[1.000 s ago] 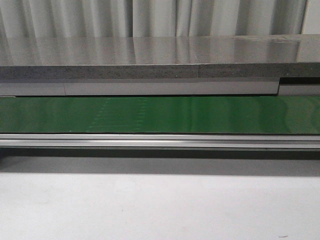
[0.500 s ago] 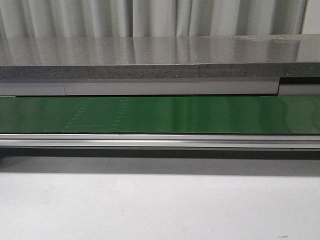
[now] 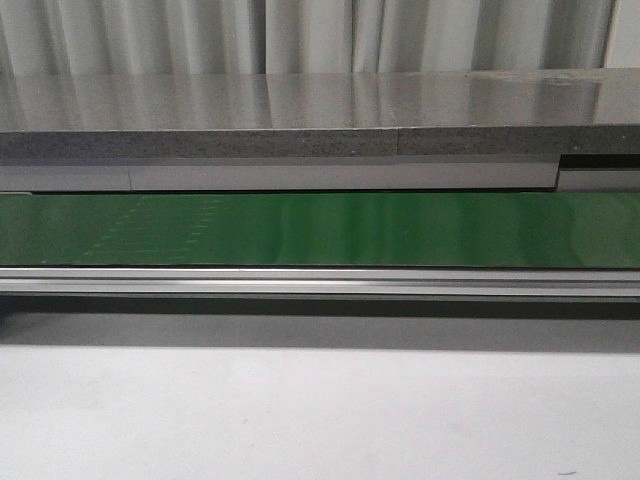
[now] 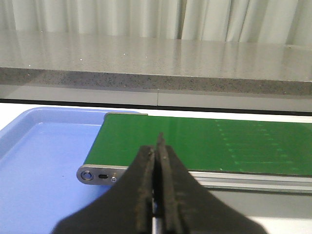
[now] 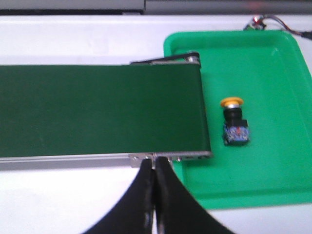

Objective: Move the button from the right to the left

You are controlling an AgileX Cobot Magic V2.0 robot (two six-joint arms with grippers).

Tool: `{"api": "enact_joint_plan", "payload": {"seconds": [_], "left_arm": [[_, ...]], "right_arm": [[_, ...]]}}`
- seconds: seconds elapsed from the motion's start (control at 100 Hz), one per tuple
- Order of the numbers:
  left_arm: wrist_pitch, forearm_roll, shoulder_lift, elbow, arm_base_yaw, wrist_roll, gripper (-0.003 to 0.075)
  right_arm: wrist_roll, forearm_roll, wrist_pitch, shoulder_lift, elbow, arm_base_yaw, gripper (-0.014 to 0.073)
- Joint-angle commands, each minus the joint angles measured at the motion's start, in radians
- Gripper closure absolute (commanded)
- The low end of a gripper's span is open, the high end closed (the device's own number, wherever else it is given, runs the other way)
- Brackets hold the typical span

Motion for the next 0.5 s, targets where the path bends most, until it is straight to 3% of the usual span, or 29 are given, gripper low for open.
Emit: {"api": "enact_joint_plan", "payload": {"seconds": [0.0, 0.07, 0.14, 0.21, 0.33, 0.38, 0.43, 0.49], "left_arm": [[-0.078, 0.000, -0.031, 0.045, 0.001, -0.010, 0.0741], [-0.078, 0.000, -0.031, 0.045, 0.001, -0.010, 0.0741], [-0.078, 0.000, -0.031, 0.045, 0.001, -0.010, 0.0741], [-0.078, 0.000, -0.031, 0.045, 0.001, -0.010, 0.0741], [-0.078, 0.000, -0.031, 0.045, 0.001, -0.010, 0.0741], [-0.078, 0.000, -0.031, 0.045, 0.001, -0.010, 0.0741], [-0.078, 0.000, -0.031, 0.045, 0.001, -0.010, 0.0741], [-0.078, 0.000, -0.031, 0.045, 0.001, -0.010, 0.0741]], "right_arm": [[0.000, -0.016, 0.028, 0.045, -0.060, -0.059, 0.0660], [-0.007, -0.018, 0.072, 0.078, -0.075, -0.106, 0.0649], [-0.020, -0.018, 0.094, 0.109, -0.078, -0.150, 0.0581], [-0.026, -0.020, 0.099, 0.140, -0.078, -0.191, 0.0438], [-0.026, -0.032, 0.092, 0.193, -0.078, -0.267, 0.0081], [-0.026, -0.046, 0.084, 0.214, -0.078, -0.294, -0.0020], [-0.026, -0.059, 0.069, 0.237, -0.078, -0.316, -0.0074], [-0.026, -0.061, 0.047, 0.264, -0.078, -0.339, -0.0059]]}}
